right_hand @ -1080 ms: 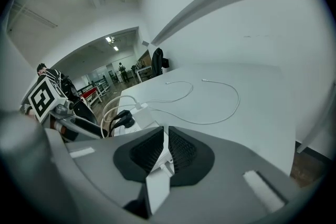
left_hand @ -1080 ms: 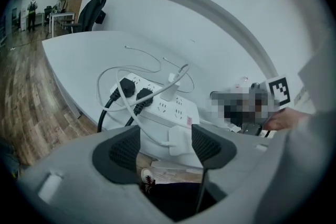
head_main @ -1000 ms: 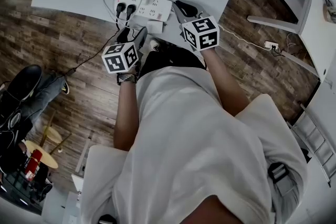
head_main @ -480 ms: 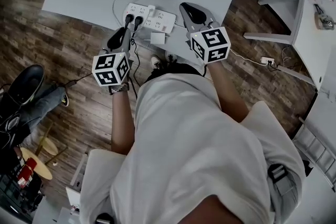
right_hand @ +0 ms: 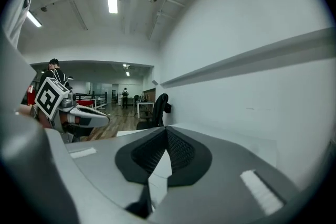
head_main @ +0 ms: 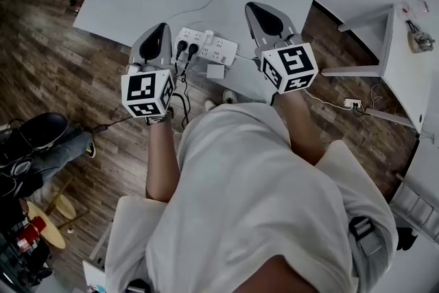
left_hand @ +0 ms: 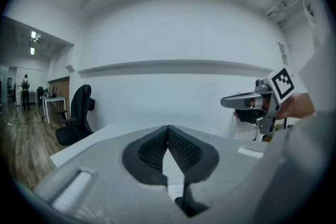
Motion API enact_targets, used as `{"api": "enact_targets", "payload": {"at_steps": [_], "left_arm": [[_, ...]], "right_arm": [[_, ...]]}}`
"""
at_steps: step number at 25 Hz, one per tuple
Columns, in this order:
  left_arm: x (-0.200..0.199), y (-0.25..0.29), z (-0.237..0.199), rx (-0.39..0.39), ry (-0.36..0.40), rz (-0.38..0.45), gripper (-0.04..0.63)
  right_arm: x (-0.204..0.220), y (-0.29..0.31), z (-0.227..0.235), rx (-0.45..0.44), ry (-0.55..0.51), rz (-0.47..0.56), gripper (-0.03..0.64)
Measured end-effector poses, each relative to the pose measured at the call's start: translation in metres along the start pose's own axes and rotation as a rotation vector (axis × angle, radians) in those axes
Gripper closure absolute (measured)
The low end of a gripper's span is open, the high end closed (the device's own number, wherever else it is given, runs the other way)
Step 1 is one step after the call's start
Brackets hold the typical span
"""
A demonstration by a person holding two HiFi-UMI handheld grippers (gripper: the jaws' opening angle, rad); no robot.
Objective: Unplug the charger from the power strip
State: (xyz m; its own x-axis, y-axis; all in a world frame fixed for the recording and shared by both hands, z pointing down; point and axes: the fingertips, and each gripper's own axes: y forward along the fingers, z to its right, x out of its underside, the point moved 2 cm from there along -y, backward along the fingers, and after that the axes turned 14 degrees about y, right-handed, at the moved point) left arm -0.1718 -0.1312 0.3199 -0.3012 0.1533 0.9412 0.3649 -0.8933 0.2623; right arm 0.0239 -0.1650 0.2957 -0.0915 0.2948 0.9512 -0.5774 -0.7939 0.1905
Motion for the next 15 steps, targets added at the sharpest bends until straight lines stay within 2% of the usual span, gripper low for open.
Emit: {"api": "enact_targets", "payload": {"at_steps": [9, 12, 15], "left_arm": [[-0.126, -0.003, -0.02, -0.046, 0.264, 0.229, 0.591], [-0.159, -0.01, -0.023, -0.063, 0.282, 0.308, 0.591], [-0.176, -0.015, -0.023, -0.074, 0.284, 0.35, 0.591]], "right_arm": [[-0.116, -0.006, -0.031, -0.072, -0.16, 0.193, 0.615], [-0.141, -0.007, -0.04, -0.096, -0.195, 0.223, 0.615], [-0.152, -0.009, -0.047, -0.107, -0.201, 0.243, 0.615]]}}
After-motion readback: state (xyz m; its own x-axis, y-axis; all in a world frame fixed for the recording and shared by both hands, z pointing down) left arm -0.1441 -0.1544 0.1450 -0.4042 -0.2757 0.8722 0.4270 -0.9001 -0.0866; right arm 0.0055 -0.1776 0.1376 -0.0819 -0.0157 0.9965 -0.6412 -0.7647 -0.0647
